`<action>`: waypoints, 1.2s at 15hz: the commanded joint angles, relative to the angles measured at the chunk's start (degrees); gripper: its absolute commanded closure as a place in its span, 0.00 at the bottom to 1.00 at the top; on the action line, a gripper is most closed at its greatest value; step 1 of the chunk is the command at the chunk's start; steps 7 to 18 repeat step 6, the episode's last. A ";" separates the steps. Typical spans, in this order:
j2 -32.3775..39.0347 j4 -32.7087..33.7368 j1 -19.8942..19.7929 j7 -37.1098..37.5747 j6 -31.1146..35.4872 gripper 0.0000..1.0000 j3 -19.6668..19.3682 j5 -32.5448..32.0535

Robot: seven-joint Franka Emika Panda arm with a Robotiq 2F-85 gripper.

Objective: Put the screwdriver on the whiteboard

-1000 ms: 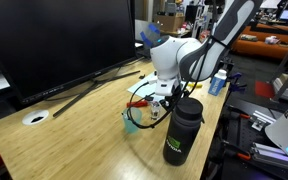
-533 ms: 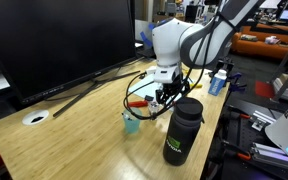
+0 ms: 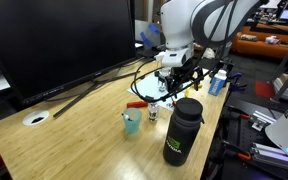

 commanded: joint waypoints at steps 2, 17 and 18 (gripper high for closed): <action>0.67 0.10 1.10 -0.07 0.03 0.00 -1.02 0.10; 1.08 0.25 1.11 -0.07 0.05 0.00 -1.09 0.10; 1.08 0.25 1.11 -0.07 0.05 0.00 -1.09 0.10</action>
